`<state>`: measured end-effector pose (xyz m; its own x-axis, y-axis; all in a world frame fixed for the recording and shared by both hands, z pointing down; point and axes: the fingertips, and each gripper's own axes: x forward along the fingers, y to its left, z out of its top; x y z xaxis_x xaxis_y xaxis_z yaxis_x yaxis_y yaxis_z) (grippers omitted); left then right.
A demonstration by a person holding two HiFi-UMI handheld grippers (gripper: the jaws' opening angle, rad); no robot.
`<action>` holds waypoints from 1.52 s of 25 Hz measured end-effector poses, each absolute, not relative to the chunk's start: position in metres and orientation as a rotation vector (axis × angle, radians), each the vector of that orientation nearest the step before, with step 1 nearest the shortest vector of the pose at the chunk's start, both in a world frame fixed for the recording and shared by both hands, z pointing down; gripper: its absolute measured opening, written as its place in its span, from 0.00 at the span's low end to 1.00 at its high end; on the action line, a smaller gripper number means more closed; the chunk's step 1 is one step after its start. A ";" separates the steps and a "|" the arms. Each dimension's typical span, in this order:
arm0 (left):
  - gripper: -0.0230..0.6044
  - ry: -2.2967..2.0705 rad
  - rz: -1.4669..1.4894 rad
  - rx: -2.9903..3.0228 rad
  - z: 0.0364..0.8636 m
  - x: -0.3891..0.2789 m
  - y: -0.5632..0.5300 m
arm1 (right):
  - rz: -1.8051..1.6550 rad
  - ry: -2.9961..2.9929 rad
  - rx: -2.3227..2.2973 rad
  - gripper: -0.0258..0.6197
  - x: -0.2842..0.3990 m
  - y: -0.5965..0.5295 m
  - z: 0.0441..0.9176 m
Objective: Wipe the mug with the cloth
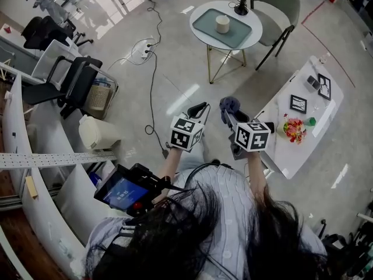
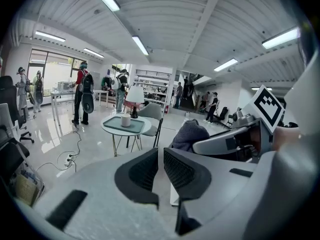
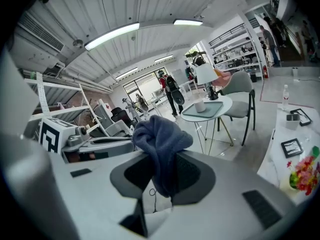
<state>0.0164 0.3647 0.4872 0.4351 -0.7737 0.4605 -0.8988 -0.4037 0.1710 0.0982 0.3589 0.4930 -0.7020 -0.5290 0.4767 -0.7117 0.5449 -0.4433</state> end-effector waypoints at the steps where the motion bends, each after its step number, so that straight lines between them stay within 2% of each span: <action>1: 0.11 -1.413 0.433 2.303 0.487 0.013 0.355 | 0.909 -2.492 1.036 0.19 0.095 0.350 0.493; 23: 0.11 -1.204 0.496 2.429 0.485 -0.089 0.175 | 0.975 -2.371 1.179 0.19 -0.011 0.195 0.497; 38: 0.11 -1.123 0.487 2.443 0.497 -0.113 0.127 | 0.995 -2.316 1.250 0.19 -0.030 0.150 0.504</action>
